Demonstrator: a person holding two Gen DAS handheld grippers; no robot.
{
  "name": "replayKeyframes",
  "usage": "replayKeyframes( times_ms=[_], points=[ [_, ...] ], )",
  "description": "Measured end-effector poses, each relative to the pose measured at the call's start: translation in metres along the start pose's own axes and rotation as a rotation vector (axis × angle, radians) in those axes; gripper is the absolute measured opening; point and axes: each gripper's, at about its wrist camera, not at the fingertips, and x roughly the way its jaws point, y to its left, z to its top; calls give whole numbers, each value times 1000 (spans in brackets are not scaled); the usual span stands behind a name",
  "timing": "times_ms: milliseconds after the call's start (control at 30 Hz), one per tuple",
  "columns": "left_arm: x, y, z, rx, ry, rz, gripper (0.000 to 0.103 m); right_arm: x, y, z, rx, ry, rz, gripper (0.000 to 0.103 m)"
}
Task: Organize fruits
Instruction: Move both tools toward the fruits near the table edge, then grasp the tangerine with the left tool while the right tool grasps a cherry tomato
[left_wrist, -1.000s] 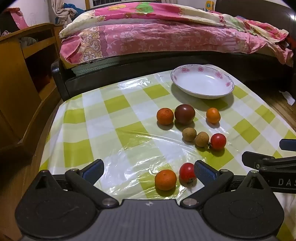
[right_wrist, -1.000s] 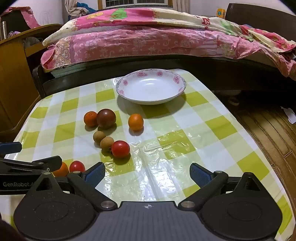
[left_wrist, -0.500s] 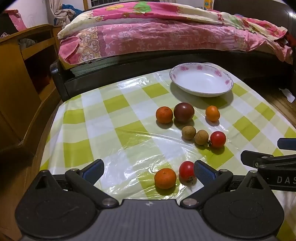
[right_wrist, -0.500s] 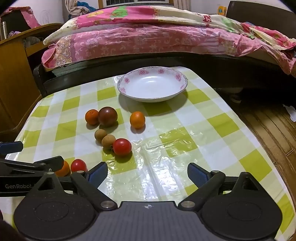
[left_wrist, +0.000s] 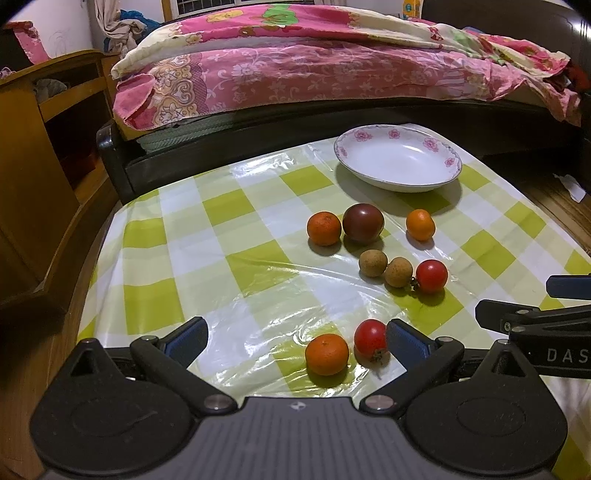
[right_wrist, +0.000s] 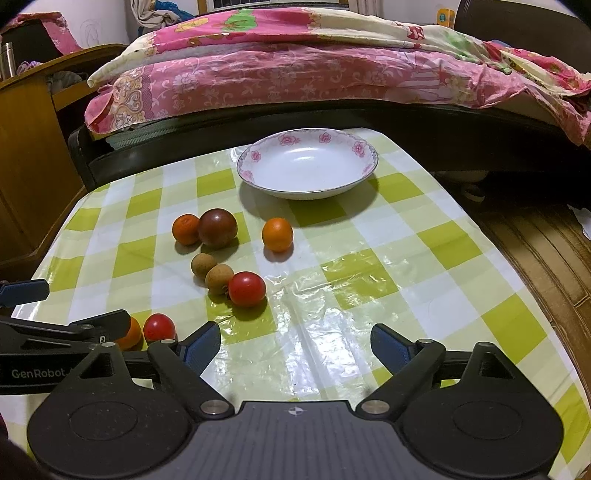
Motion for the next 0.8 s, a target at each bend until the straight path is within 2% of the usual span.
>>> replayKeyframes(
  times_ms=[233, 500, 600, 667, 800],
  points=[
    [1, 0, -4, 17, -1, -10, 103, 2, 2, -1, -6, 17, 12, 83],
    [3, 1, -11, 85, -7, -47, 102, 10, 7, -1, -40, 50, 58, 78],
    [5, 2, -12, 92, -10, -68, 95, 11, 11, 0, -61, 49, 57, 75],
    [9, 2, -12, 102, -1, -82, 83, 12, 10, 0, -57, 53, 64, 75],
    [17, 1, -15, 115, 25, -107, 70, 13, 11, 1, -55, 58, 91, 75]
  ],
)
